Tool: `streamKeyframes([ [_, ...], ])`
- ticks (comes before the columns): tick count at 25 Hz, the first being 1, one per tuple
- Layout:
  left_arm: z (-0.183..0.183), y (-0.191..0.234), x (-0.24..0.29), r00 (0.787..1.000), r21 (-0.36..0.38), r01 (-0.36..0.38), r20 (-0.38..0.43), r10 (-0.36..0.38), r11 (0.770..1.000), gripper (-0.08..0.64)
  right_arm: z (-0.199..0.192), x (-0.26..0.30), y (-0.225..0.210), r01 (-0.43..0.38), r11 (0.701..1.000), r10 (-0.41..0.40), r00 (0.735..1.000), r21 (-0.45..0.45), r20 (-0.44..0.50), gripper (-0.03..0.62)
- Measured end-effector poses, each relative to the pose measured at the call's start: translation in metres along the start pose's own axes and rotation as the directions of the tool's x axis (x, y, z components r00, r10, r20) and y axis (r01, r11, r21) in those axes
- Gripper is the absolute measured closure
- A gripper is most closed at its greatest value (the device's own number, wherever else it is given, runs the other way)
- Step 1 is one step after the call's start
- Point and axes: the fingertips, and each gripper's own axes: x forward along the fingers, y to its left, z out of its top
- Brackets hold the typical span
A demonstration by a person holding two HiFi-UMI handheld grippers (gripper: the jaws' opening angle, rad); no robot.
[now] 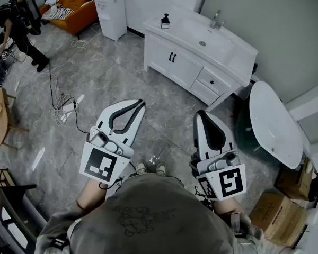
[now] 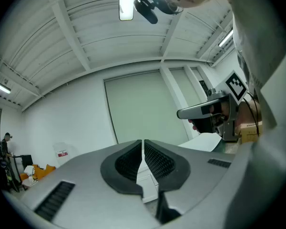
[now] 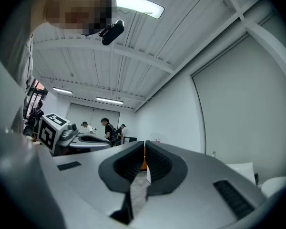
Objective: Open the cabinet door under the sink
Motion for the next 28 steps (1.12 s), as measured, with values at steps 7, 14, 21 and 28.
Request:
streamKeyframes([
  [7,0.001,0.004,-0.003,1.0,-0.005,-0.001,0.008,0.001,1.0,0.531,0.001,0.003,-0.001,0.009,1.0,-0.009,1.0,-0.005,-0.007,0.56],
  [14,-0.004,0.009,-0.003,1.0,-0.004,0.012,0.011,-0.012,1.0,0.531,-0.005,0.014,0.003,0.005,1.0,-0.005,1.0,-0.01,-0.026,0.56],
  [21,-0.01,0.025,-0.012,0.999,-0.02,0.014,0.029,-0.013,1.0,0.529,-0.01,0.031,0.017,0.004,1.0,-0.005,0.999,-0.024,-0.042,0.56],
  [28,-0.027,0.041,-0.019,1.0,-0.051,0.018,0.01,-0.017,0.999,0.531,-0.022,0.051,0.03,0.008,1.0,-0.009,0.998,-0.021,-0.056,0.558],
])
